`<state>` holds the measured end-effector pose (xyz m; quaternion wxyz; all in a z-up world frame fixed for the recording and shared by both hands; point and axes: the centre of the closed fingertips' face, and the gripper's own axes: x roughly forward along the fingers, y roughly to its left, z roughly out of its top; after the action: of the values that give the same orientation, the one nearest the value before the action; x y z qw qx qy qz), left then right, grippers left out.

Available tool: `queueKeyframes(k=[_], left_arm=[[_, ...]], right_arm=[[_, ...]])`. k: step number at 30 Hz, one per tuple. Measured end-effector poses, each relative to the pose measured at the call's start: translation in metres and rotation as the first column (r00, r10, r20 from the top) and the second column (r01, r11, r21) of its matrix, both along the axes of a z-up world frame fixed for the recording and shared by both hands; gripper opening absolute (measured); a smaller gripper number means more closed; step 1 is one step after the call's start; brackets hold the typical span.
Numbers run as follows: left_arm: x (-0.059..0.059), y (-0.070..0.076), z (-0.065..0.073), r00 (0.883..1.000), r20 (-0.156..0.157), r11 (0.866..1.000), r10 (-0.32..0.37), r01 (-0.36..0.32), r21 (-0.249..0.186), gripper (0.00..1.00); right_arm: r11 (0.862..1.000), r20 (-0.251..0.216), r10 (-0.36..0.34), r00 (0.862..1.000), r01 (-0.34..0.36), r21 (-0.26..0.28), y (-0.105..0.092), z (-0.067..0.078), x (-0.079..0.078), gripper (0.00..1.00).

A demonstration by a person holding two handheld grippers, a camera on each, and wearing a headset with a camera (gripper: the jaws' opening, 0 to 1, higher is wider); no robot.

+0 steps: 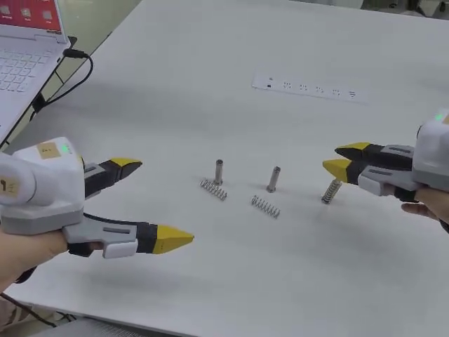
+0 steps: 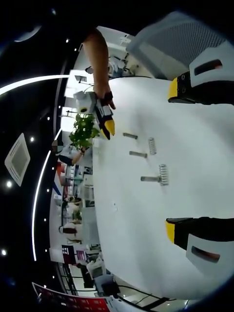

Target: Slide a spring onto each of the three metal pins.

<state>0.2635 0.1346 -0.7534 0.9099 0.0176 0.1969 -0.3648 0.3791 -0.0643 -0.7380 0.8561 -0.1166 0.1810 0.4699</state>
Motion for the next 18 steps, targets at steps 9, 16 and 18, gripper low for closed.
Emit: queueKeyframes(k=[9,16,18], left_arm=[[0.0,0.0,0.0,1.0,-0.001,1.0,0.0,0.0,-0.001,0.95],[-0.002,0.001,-0.001,1.0,-0.002,1.0,0.002,-0.002,-0.001,0.95],[-0.003,0.001,-0.002,1.0,-0.004,1.0,0.001,-0.001,0.002,0.95]], right_arm=[[0.997,0.018,0.06,0.998,-0.061,0.038,0.026,0.014,-0.012,0.2],[0.994,0.036,0.103,0.994,-0.105,0.031,0.042,0.015,-0.024,0.18],[0.992,0.04,0.117,0.992,-0.118,0.031,0.046,0.014,-0.027,0.18]])
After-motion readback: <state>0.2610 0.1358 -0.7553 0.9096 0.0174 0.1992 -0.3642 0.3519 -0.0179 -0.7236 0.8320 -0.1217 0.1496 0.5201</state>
